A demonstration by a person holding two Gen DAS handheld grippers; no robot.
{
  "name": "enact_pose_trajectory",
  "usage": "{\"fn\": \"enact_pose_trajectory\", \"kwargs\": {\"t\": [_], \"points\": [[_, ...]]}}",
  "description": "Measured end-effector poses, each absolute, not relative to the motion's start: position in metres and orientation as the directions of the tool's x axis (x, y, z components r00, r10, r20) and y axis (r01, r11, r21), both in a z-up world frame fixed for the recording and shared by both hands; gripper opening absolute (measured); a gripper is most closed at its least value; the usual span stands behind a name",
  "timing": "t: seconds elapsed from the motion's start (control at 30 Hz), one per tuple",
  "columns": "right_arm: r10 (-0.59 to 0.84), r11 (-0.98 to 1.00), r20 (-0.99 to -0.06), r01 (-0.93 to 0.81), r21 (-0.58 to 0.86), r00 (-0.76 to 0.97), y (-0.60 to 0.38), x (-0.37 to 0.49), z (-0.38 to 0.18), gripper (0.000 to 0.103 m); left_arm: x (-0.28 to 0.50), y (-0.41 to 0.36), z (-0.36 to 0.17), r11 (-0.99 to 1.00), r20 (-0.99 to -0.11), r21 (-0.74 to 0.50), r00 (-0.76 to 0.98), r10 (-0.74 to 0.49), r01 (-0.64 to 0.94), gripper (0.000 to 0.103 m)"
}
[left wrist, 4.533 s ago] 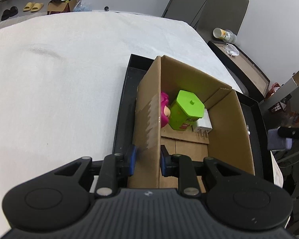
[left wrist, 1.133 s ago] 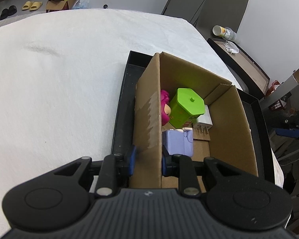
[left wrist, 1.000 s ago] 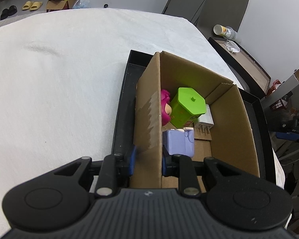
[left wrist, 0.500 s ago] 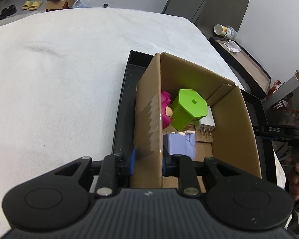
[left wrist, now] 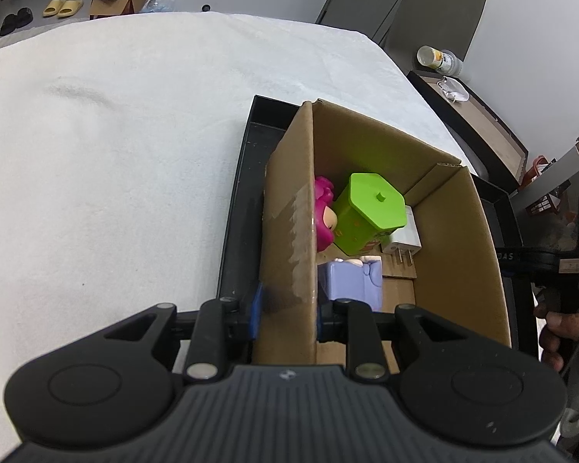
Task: Organize rigid objects
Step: 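Reach the right gripper to the small red and blue figures and grasp them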
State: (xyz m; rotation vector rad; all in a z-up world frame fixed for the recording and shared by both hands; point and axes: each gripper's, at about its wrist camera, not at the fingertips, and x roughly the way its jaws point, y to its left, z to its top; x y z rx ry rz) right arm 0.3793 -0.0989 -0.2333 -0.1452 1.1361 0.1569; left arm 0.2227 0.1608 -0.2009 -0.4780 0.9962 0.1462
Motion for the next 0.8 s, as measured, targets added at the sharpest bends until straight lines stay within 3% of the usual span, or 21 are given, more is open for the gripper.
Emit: {"fn": "enact_pose_trajectory", "kwargs": {"t": [0.4,0.53,0.8], "points": [[0.108,0.982,-0.896,-0.189,0.028,0.430,-0.109,0.352,-0.193,0.027,0.222,0.159,-0.201,0.888,-0.833,-0.315,0.546,-0.089,-0.335,0.024],[0.127,0.979,-0.886,-0.200,0.039,0.446,-0.111,0.346,-0.176,0.004,0.222,0.159,-0.201,0.886,-0.833,-0.317,0.545,-0.091,-0.337,0.024],[0.140,0.976,-0.875,-0.213,0.043,0.464,-0.110,0.343,-0.159,0.006,0.221,0.159,-0.199,0.887,-0.831,-0.320,0.548,-0.094,-0.334,0.024]]}}
